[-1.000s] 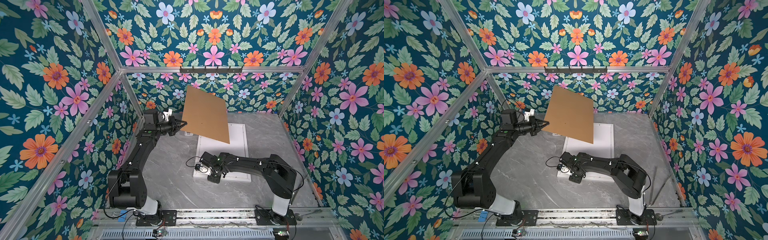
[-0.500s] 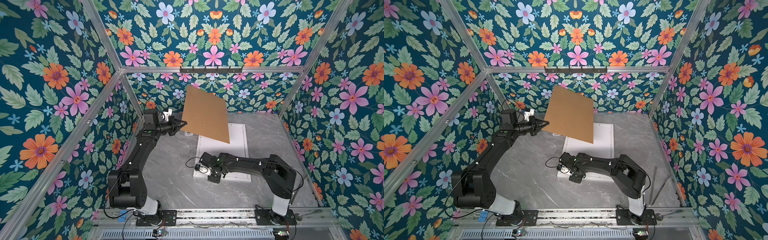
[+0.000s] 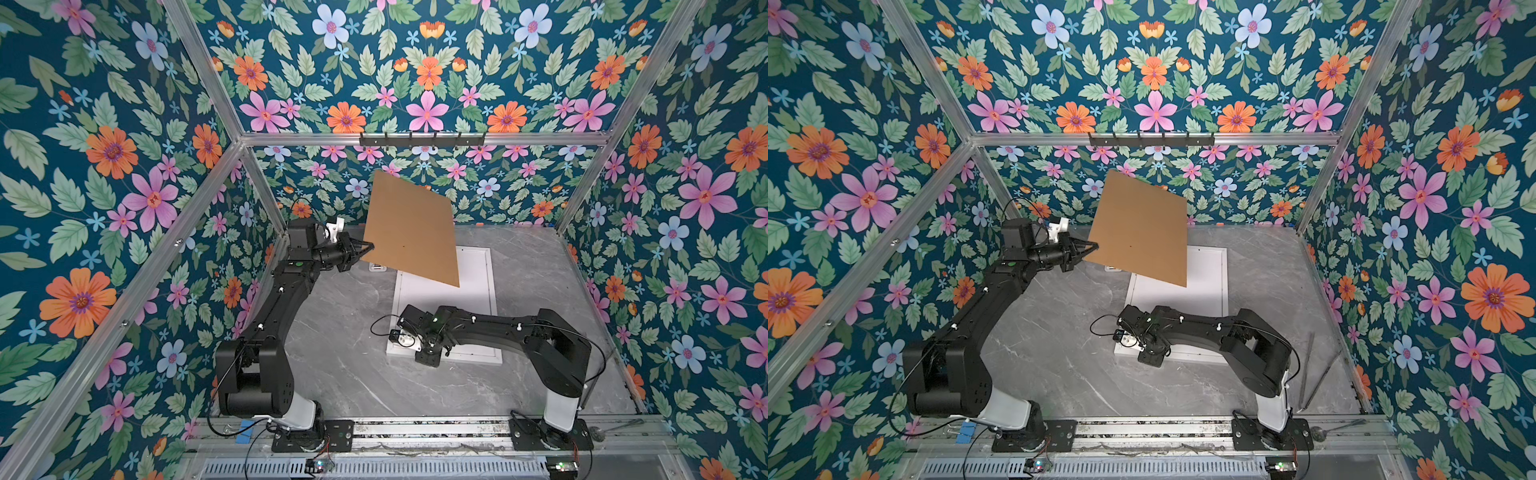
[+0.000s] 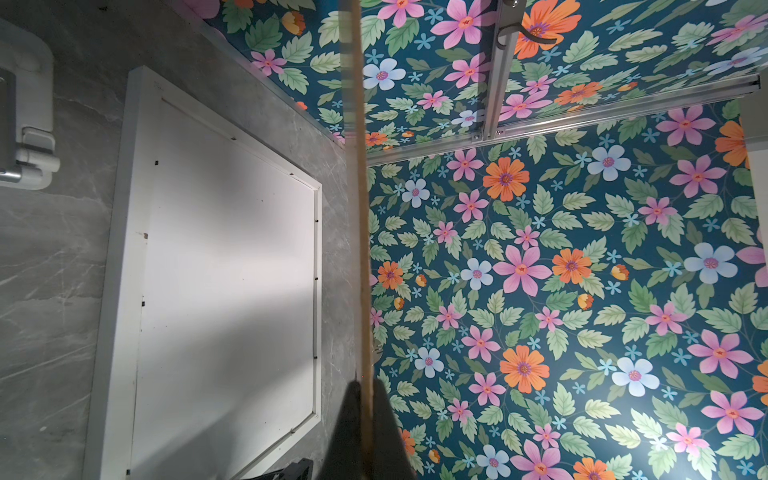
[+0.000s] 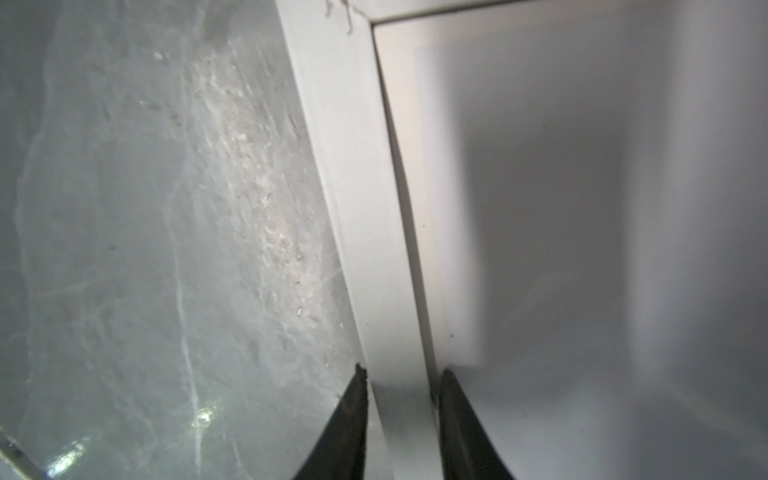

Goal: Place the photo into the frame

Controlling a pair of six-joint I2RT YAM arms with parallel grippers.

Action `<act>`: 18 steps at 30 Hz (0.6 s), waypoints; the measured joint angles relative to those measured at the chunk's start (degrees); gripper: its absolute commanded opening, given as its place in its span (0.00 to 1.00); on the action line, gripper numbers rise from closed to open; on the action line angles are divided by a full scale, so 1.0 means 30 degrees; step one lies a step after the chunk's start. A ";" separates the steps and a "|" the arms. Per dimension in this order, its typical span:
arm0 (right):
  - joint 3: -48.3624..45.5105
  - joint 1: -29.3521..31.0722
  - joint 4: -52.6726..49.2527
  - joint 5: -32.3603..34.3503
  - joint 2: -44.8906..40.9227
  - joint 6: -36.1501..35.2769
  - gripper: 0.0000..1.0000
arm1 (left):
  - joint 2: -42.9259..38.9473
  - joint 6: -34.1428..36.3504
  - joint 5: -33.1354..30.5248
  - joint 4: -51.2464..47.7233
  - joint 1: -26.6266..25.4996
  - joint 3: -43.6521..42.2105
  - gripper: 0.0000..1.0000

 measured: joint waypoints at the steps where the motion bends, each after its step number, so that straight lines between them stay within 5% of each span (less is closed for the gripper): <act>1: 0.0080 0.0000 -0.0095 0.0007 -0.0080 0.0124 0.47 | -0.0007 0.0000 -0.0007 0.0000 0.0000 -0.0015 0.00; 4: 0.0663 -0.0007 -0.0627 0.0007 -0.0641 0.0612 0.64 | -0.0073 -0.0015 -0.0015 -0.0015 0.0000 -0.0022 0.00; 9: 0.1253 -0.0182 -0.1064 -0.0408 -0.2404 0.1727 0.74 | -0.0546 -0.0138 -0.0015 -0.0036 -0.0022 -0.0022 0.00; 18: -0.2696 -0.3796 -0.1020 -0.4095 -0.8502 0.6018 0.77 | -0.0641 0.0087 -0.0044 -0.0466 -0.0124 -0.0510 0.00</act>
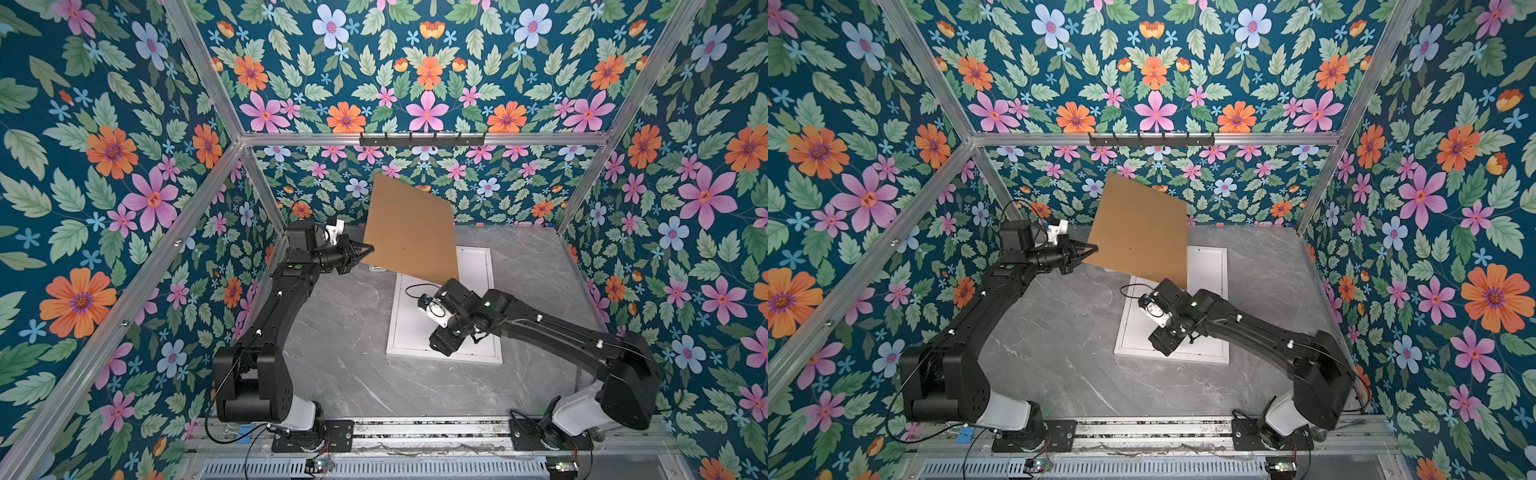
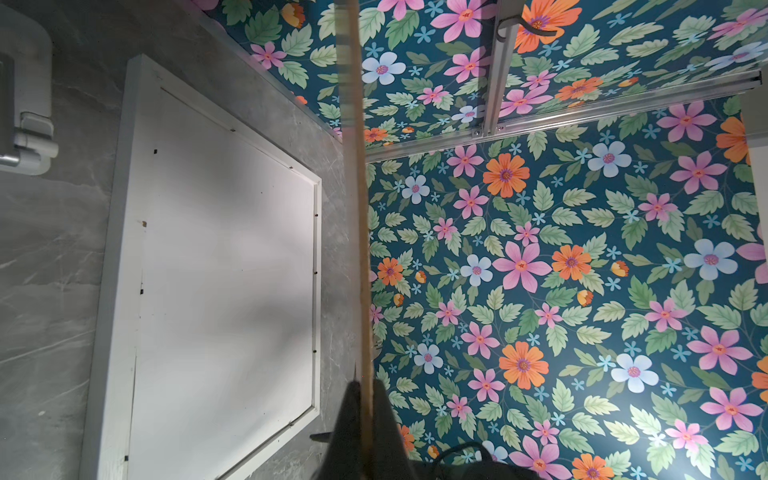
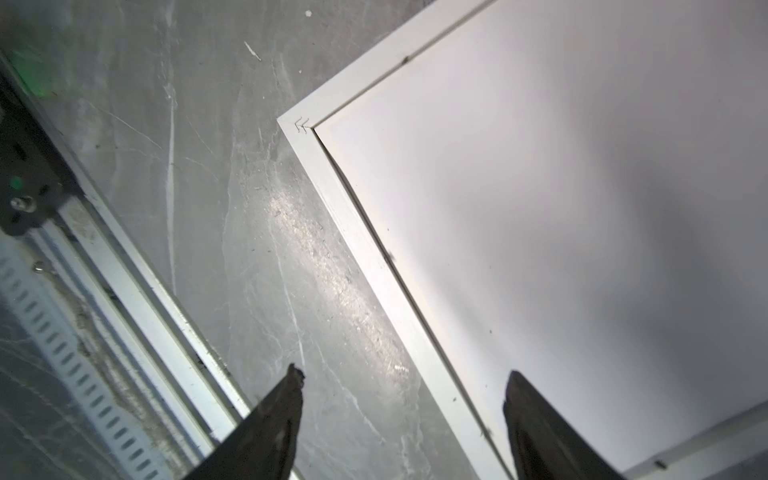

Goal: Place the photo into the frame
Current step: 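Move the right gripper to the board's edge opposite the left gripper and grasp it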

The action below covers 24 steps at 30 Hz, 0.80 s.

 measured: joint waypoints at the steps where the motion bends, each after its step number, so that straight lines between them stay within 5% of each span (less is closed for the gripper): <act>1: -0.0692 -0.0663 0.0211 -0.0648 -0.0969 0.0583 0.77 | 0.0000 0.0036 -0.0051 -0.0109 -0.0044 -0.0044 0.00; 7: -0.4022 -0.6142 0.2091 -0.4991 -0.5807 0.4401 0.80 | -0.0029 0.0299 -0.0146 -0.0109 -0.0823 -0.0299 0.00; 14: -0.6353 -1.3355 0.5625 -1.1424 -0.7628 0.9165 0.82 | -0.0466 0.0423 -0.0197 -0.0087 -0.1617 -0.1115 0.00; 24: -0.8218 -1.6087 1.3274 -1.5934 -0.4138 1.5373 0.84 | -0.0685 -0.0051 -0.0525 0.0372 -0.2565 -0.1362 0.00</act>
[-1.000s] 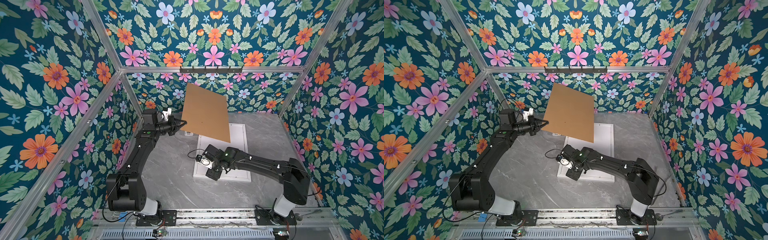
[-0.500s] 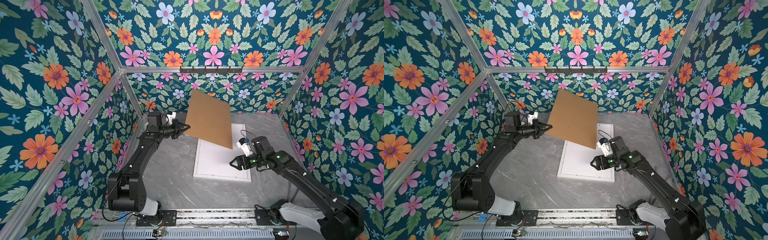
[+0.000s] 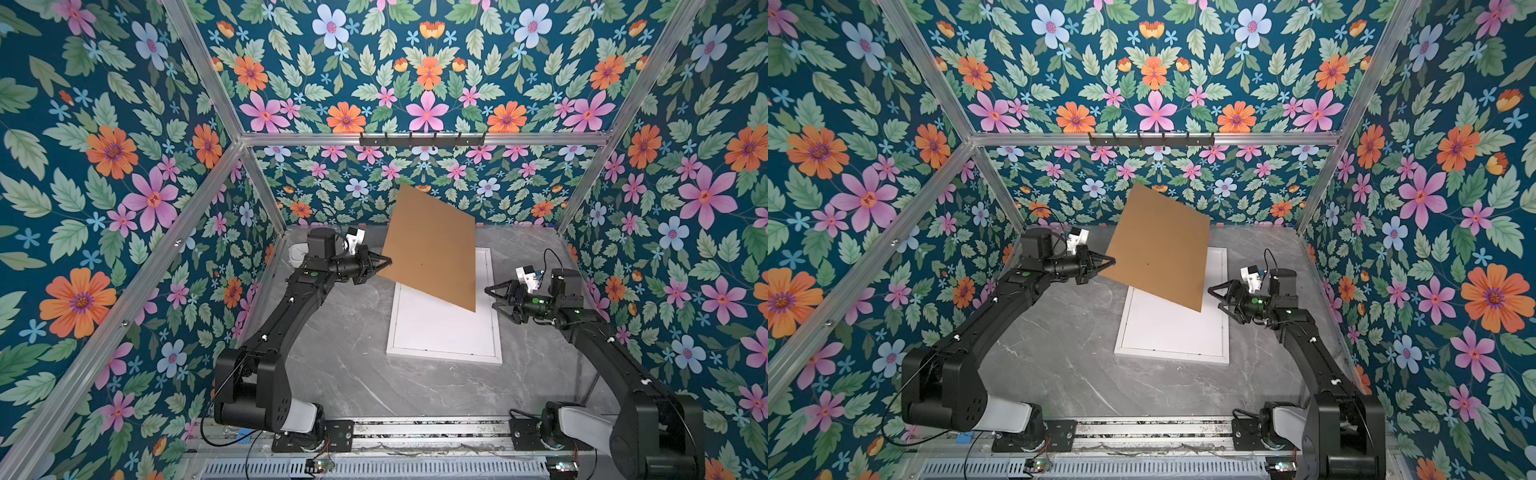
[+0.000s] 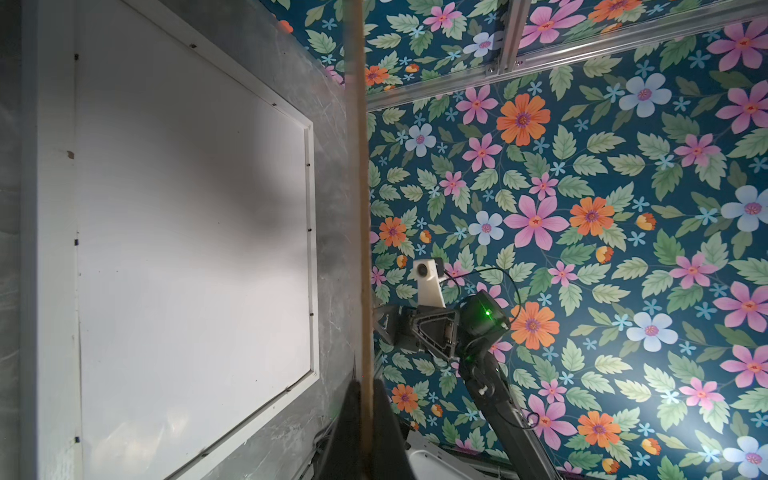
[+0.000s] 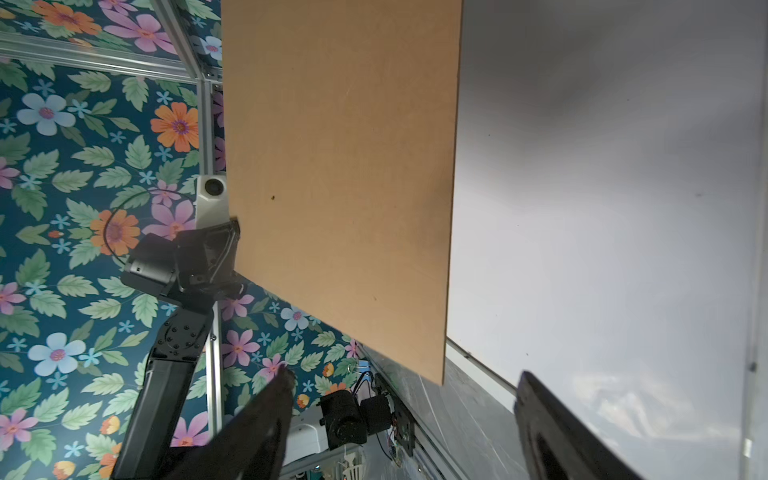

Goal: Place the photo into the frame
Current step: 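Move the right gripper to the board's edge opposite the left gripper and grasp it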

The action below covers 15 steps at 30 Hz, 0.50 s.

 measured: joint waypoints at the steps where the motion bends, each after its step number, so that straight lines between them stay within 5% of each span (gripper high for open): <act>1: -0.0175 -0.0036 0.0933 -0.0189 0.0474 0.0656 0.84 | -0.0066 -0.0131 -0.0007 0.0117 -0.0044 -0.0087 0.00; 15: -0.0466 -0.0022 1.5008 -0.2229 0.7854 0.8466 0.72 | -0.0510 -0.2149 -0.0328 0.2251 -0.1326 -0.1399 0.00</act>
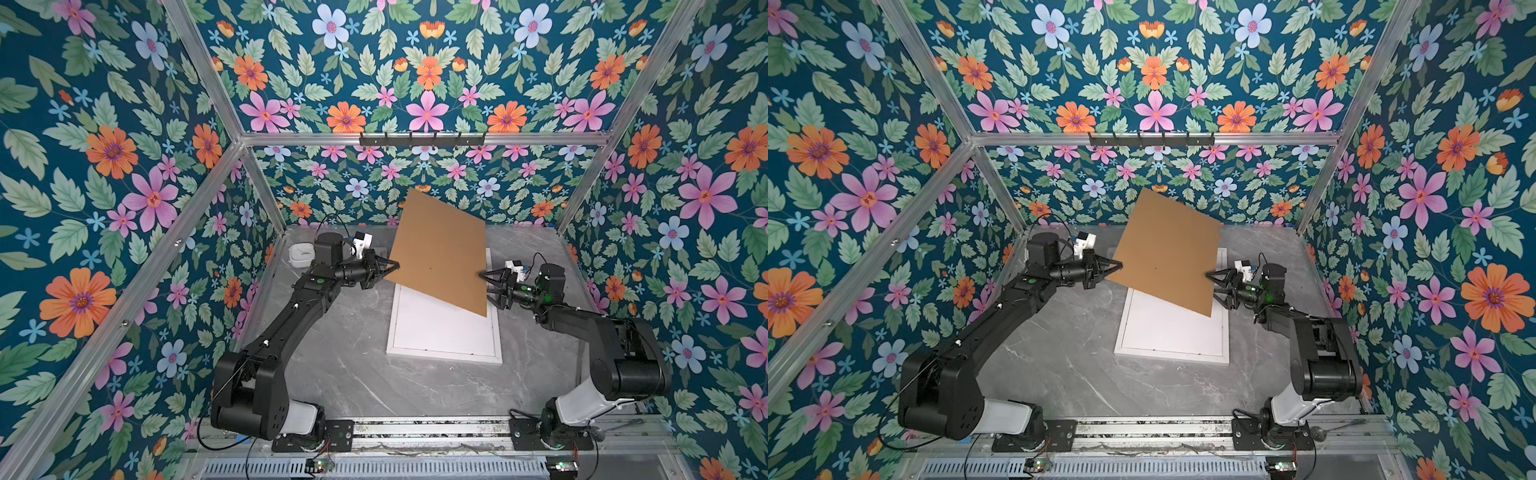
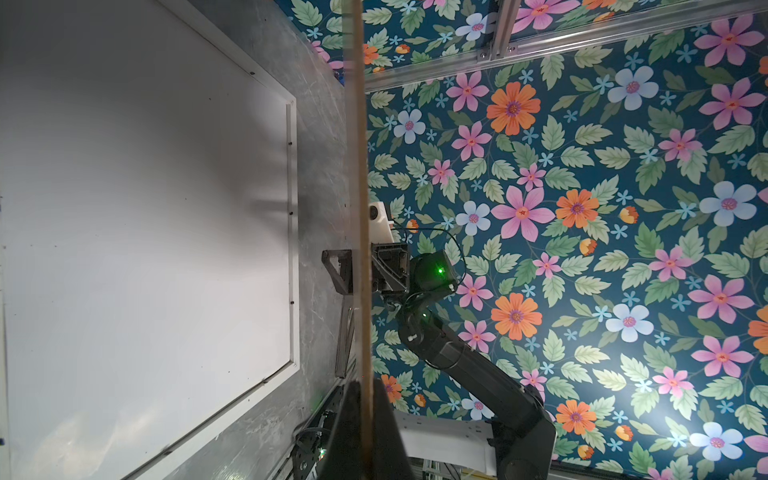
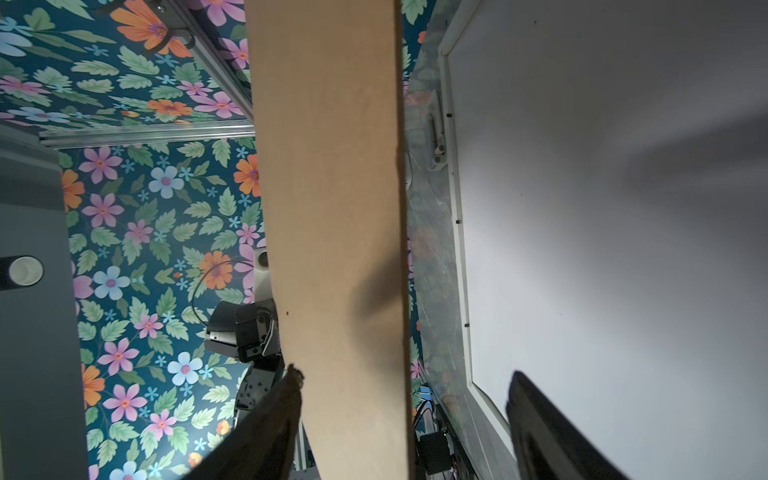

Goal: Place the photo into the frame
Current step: 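Move the right gripper to the board's edge opposite the left gripper and grasp it, then lower the brown board back into the white frame with both grippers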

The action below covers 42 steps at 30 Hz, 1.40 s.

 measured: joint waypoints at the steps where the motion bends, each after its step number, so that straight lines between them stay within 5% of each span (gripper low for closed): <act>1: 0.0029 0.0029 0.0801 -0.0146 0.0255 0.0532 0.71 | 0.0000 -0.0291 -0.0080 0.0364 -0.0102 -0.0204 0.00; 12: -0.0342 0.0080 0.7417 -0.0794 0.1690 0.4707 0.29 | 0.0182 -0.1355 -0.0175 0.2033 -0.0510 -0.0918 0.00; 17: -0.0357 0.0044 0.7366 -0.0780 0.1224 0.5610 0.11 | 0.0211 -0.1275 -0.0189 0.2120 -0.0459 -0.1275 0.04; 19: -0.0284 0.0015 0.7213 -0.0787 0.0896 0.5632 0.06 | 0.0211 -0.1209 -0.0270 0.1953 -0.0430 -0.1464 0.11; 22: -0.0080 -0.0015 0.6142 -0.0794 -0.0102 0.5792 0.00 | 0.0211 -0.0627 -0.0576 0.1253 -0.0423 -0.1741 0.37; 25: 0.0044 -0.0022 0.4510 -0.1020 -0.0954 0.4889 0.00 | 0.0211 0.0619 -0.0583 -0.0036 -0.0379 -0.1632 0.60; 28: 0.0255 -0.0066 0.1435 -0.1304 -0.2040 0.3395 0.00 | 0.0219 0.2645 -0.1042 -0.2535 0.0051 -0.1260 0.68; 35: 0.0707 -0.0197 -0.6288 -0.1596 -0.4575 -0.1851 0.00 | 0.0372 0.6171 -0.3330 -0.6688 0.0940 -0.1093 0.71; 42: 0.0284 -0.0350 -1.1912 -0.0845 -0.6222 -0.6244 0.00 | 0.1093 0.7490 -0.4779 -0.7410 0.1049 -0.1698 0.69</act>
